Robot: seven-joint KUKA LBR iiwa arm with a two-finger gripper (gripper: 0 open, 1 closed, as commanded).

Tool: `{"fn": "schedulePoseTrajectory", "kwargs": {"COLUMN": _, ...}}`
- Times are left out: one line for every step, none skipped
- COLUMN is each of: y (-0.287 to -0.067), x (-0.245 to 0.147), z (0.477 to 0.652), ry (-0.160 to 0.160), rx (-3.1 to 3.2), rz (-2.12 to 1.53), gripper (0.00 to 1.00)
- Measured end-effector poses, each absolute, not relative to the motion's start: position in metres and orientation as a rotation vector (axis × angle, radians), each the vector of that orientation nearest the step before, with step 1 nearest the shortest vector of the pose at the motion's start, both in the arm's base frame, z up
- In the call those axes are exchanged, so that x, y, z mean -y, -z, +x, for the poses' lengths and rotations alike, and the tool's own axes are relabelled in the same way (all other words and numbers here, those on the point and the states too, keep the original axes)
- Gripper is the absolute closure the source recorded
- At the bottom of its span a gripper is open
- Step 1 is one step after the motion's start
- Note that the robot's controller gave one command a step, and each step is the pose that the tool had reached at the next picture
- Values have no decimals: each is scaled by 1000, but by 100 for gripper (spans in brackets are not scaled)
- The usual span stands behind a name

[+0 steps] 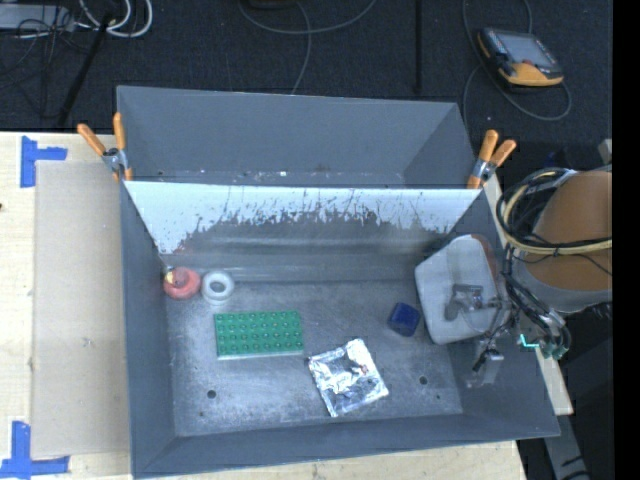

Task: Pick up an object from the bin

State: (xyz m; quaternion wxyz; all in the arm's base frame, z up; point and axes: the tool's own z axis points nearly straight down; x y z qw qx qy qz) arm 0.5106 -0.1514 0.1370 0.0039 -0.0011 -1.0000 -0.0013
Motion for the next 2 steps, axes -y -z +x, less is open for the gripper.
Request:
{"fn": "schedulePoseTrajectory", "kwargs": {"y": -69, "x": 141, "z": 572, "ry": 29, "rx": 3140, "rz": -135, "gripper": 0}}
{"fn": "schedulePoseTrajectory", "kwargs": {"y": -70, "x": 92, "z": 591, "ry": 3, "rx": 3078, "rz": 643, "gripper": 0}}
